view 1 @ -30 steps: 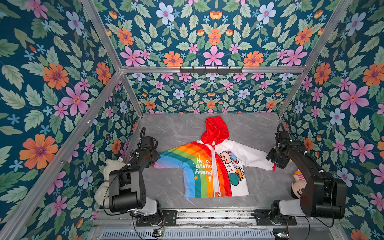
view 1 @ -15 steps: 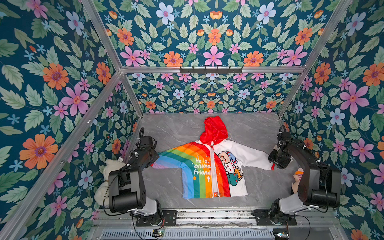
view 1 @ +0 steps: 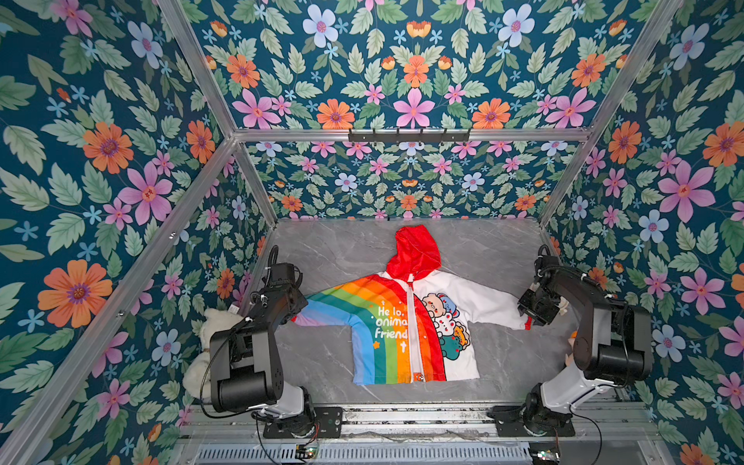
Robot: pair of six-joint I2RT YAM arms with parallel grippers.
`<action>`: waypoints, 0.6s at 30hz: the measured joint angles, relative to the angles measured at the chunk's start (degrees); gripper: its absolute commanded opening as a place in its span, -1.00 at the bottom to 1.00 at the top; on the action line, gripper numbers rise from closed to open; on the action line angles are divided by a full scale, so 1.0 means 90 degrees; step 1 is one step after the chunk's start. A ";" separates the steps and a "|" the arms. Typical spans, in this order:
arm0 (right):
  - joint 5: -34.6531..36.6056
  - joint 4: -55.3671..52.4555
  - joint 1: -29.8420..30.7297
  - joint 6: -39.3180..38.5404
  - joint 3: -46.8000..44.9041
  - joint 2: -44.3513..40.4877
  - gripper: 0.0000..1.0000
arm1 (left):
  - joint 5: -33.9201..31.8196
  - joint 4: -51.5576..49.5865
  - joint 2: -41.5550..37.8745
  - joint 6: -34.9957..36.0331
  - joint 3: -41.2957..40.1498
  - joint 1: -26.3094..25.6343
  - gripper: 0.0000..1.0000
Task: Unzip the jacket
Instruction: Smooth out the jacket at the center of the board.
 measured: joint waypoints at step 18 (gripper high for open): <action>-0.0340 0.0374 -0.0039 -0.0044 0.0036 0.0612 -0.74 | 0.0002 -0.0005 0.0044 0.0002 0.0002 0.0022 -1.00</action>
